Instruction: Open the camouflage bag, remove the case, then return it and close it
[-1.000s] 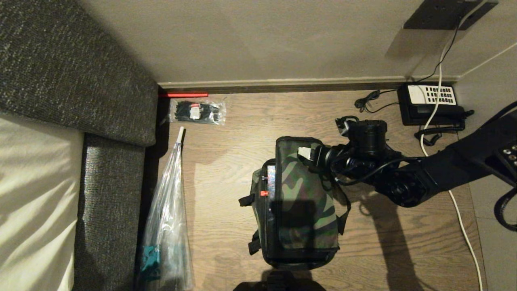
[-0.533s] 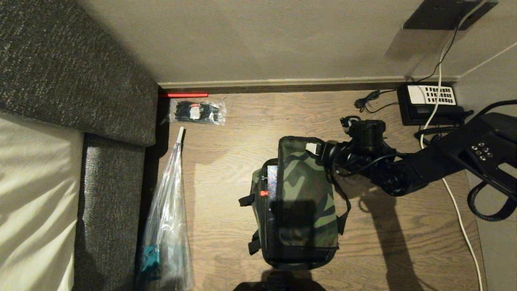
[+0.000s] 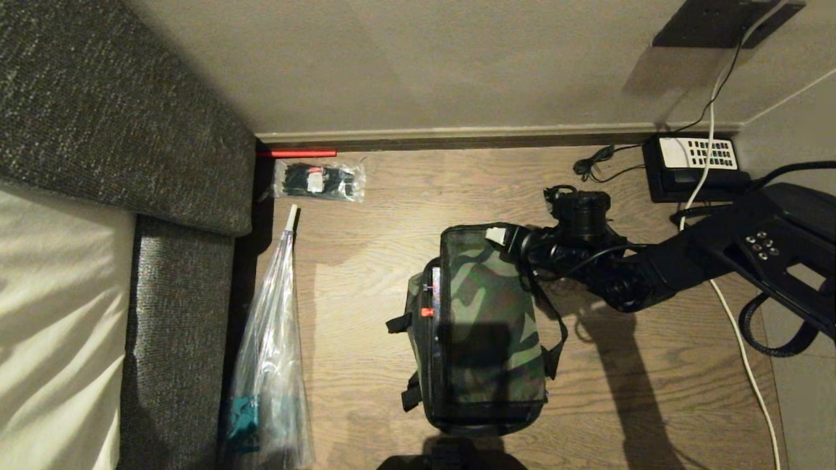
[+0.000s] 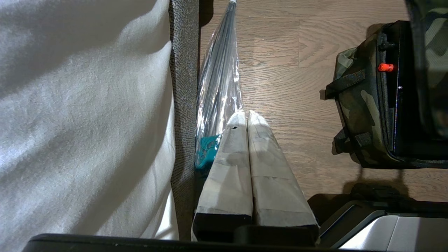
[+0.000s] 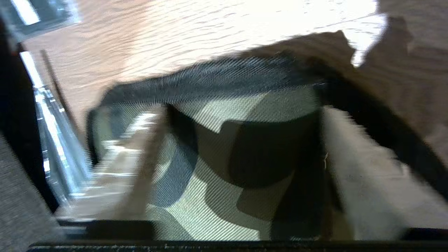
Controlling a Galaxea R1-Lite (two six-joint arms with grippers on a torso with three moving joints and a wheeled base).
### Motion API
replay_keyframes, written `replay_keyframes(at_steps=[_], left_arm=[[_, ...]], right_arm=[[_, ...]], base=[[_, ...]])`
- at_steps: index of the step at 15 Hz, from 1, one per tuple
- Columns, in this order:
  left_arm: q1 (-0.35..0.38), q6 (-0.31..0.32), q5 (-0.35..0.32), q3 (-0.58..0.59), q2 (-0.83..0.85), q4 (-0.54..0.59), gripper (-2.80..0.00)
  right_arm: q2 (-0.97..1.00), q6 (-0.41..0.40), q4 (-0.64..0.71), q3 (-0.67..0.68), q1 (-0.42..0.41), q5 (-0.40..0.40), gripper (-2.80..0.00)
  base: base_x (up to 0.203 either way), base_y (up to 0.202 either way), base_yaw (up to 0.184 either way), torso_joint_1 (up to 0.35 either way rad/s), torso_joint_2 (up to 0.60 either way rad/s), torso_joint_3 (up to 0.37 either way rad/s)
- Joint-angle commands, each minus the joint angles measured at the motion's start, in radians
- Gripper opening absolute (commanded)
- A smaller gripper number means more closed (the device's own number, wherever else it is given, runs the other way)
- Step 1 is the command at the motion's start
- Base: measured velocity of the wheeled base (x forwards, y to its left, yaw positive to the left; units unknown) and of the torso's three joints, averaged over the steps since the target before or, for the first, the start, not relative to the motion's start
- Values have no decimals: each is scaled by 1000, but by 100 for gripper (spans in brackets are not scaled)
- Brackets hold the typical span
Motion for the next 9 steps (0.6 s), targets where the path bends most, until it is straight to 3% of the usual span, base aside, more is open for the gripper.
replay_keyframes(at_steps=[1, 7, 9], left_arm=[[0, 0, 1, 0, -3, 0, -280], [0, 0, 0, 0, -3, 0, -280], [0, 0, 0, 0, -3, 0, -280]], right_arm=[[-8, 1, -6, 3, 24, 1, -280], [-11, -15, -22, 21, 36, -8, -280], [-22, -63, -37, 25, 36, -10, -280]], base=[[0, 0, 0, 0, 0, 0], [0, 0, 0, 0, 0, 0], [0, 0, 0, 0, 0, 0]])
